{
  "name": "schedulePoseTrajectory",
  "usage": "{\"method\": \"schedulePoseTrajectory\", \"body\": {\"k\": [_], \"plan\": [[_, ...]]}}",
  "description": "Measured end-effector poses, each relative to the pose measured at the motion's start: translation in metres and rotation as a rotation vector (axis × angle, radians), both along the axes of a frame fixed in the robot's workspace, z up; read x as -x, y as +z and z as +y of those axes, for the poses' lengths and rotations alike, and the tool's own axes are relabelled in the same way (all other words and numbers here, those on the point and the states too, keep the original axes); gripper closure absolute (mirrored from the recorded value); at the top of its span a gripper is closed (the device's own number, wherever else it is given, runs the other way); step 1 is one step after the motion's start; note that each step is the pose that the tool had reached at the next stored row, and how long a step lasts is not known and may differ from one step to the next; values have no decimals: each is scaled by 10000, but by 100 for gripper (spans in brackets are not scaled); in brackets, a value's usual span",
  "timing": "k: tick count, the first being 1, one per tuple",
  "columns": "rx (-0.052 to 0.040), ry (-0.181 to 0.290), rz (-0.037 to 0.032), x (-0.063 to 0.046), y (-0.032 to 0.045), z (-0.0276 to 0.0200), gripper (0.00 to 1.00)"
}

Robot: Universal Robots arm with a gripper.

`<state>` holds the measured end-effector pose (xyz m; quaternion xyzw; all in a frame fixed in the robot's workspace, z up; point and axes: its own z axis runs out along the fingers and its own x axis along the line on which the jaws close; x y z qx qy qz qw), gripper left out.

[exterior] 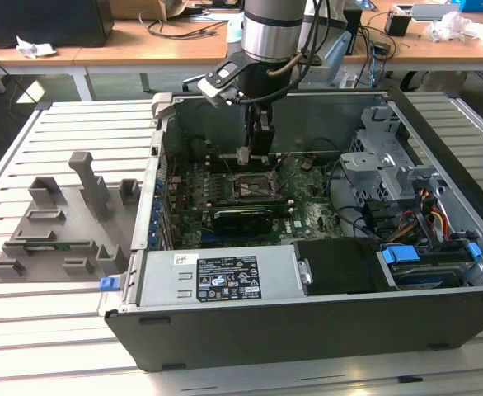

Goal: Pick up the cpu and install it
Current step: 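Place the cpu into insertion slot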

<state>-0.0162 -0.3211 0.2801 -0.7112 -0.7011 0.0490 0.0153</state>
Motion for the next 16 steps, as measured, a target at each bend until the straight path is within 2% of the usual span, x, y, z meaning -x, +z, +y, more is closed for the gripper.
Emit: {"method": "schedulePoseTrajectory", "body": {"k": [2, 4, 5, 9, 11, 14, 16], "plan": [[1, 1, -192, 0, -1, 0, 45], [-1, 1, -646, 1, -3, 0, 45], [-4, 0, -780, 1, -5, 1, 45], [-4, 1, -835, 1, -5, 1, 45], [6, -1, -839, 2, -3, 7, 45], [21, 34, -840, 1, -5, 66, 45], [24, 113, -840, 2, -8, 130, 45]]}}
